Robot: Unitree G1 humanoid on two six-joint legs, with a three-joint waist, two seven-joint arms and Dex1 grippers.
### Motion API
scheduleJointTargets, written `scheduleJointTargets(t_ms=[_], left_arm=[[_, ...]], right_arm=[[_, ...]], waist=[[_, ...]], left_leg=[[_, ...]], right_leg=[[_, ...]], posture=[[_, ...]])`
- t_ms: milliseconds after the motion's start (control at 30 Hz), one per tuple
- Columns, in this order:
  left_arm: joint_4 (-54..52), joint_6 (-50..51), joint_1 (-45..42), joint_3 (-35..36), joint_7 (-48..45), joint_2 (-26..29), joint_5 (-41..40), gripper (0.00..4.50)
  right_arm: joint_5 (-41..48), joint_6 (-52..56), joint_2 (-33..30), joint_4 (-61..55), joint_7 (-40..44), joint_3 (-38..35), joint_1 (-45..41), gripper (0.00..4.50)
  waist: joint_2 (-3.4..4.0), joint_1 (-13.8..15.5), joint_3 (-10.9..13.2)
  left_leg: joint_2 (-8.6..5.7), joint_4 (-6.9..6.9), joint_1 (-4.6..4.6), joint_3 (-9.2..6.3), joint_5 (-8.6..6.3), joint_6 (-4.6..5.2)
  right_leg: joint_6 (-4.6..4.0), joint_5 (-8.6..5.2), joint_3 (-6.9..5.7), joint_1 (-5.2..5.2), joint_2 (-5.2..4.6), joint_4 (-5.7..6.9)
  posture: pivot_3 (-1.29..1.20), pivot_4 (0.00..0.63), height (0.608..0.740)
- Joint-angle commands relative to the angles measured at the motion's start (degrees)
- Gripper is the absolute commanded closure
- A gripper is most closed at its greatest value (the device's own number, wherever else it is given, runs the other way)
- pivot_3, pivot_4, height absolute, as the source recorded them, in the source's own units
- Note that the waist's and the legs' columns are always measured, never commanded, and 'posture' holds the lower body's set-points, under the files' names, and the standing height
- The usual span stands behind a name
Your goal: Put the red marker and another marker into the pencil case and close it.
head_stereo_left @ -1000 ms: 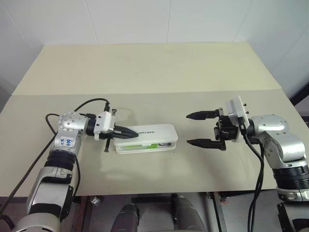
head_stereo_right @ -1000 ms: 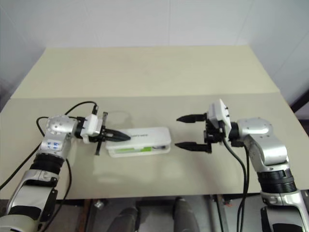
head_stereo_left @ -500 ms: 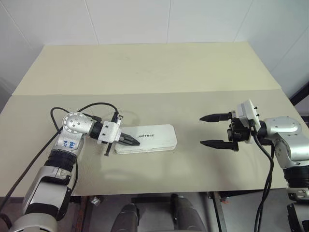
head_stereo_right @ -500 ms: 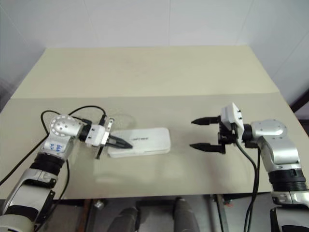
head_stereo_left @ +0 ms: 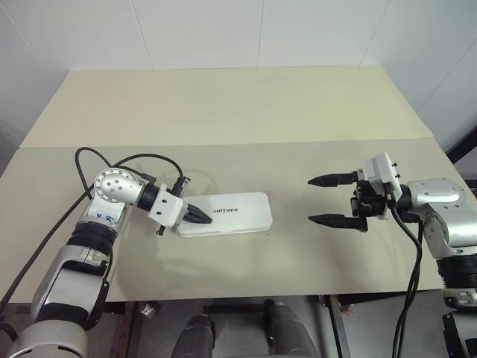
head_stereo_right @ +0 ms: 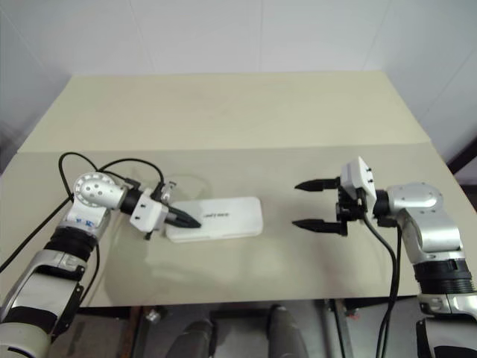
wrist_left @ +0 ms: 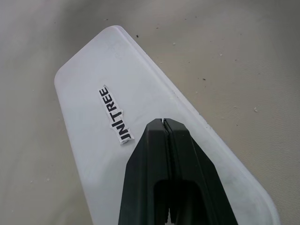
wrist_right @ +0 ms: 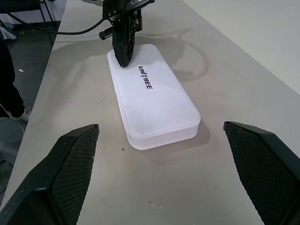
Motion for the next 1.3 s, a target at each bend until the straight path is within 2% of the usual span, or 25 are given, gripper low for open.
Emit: scheduleJointTargets(t_ms=[33,167,300,333,433,533,800,1100,1300], left_arm=[[0.06,3.18,-0.30,4.60,4.89,-0.60,-2.25,4.44],[-2.45,8.09,1.66,10.30,10.63,0.24,-5.05,4.44],[-9.45,15.04,7.06,15.83,12.91,2.04,-10.13,4.44],[-10.89,15.76,8.24,16.66,13.10,2.37,-10.62,4.27],[-17.55,21.81,13.07,19.02,11.97,4.07,-14.75,3.59],[-24.71,29.18,18.12,21.92,10.85,5.76,-20.65,2.53],[-29.47,35.28,24.28,27.83,10.31,7.66,-24.32,0.06],[-33.82,38.50,28.12,31.34,13.73,6.80,-25.01,0.06],[-30.39,38.08,27.65,32.58,15.85,7.07,-22.76,0.06]], right_arm=[[0.44,-0.22,-0.22,-0.96,0.41,-1.21,-1.16,0.00],[0.64,-0.05,-0.17,-1.27,0.36,-1.29,-0.91,0.00],[0.82,0.31,-0.20,-1.42,0.56,-1.21,-0.63,0.00],[0.79,0.28,-0.17,-1.34,0.59,-1.18,-0.69,0.00],[0.75,0.23,-0.13,-0.97,0.78,-1.13,-1.00,0.00],[0.70,0.13,-0.02,-0.55,0.94,-1.07,-1.37,0.00],[0.73,-0.17,0.19,-0.58,0.87,-1.28,-0.93,0.00],[0.09,-1.68,0.15,0.83,-0.45,-2.56,-0.70,0.00],[1.90,0.33,2.11,-5.31,-5.00,-3.48,1.90,0.00]], waist=[[0.00,0.01,0.00],[0.00,-0.12,0.00],[0.01,-0.22,0.01],[0.02,-0.08,0.01],[0.02,0.02,0.01],[0.03,-0.03,0.02],[0.04,-0.02,0.02],[0.04,-0.04,0.03],[0.04,-0.04,0.03]], left_leg=[[0.00,0.00,0.00,0.00,0.00,0.00],[0.00,0.01,-0.04,-0.01,0.00,0.00],[0.01,-0.04,-0.05,-0.01,-0.01,0.01],[0.01,-0.04,-0.05,-0.01,-0.01,0.01],[0.01,-0.03,-0.06,-0.02,-0.01,0.01],[0.01,-0.02,-0.05,-0.01,-0.01,0.01],[0.01,-0.02,-0.01,-0.01,-0.01,0.01],[0.02,-0.04,-0.01,-0.01,-0.01,0.01],[0.02,-0.07,0.00,-0.01,-0.01,0.01]], right_leg=[[0.00,0.00,0.00,0.00,0.00,0.00],[0.00,0.00,-0.01,-0.04,0.00,-0.01],[0.00,0.00,0.00,-0.06,-0.01,-0.01],[0.00,0.00,0.00,-0.07,-0.01,0.01],[0.00,0.00,-0.01,-0.07,-0.01,-0.01],[-0.01,0.00,-0.01,-0.05,-0.02,-0.02],[-0.04,-0.02,-0.01,-0.03,-0.01,-0.01],[-0.05,-0.03,-0.01,-0.03,-0.01,-0.05],[-0.07,-0.04,-0.02,-0.03,-0.01,-0.05]], posture=[[0.00,0.150,0.740],[0.00,0.150,0.740],[0.00,0.150,0.740],[0.00,0.150,0.740],[0.00,0.150,0.740],[0.00,0.150,0.740],[0.00,0.150,0.740],[0.00,0.150,0.740],[0.00,0.150,0.740]])
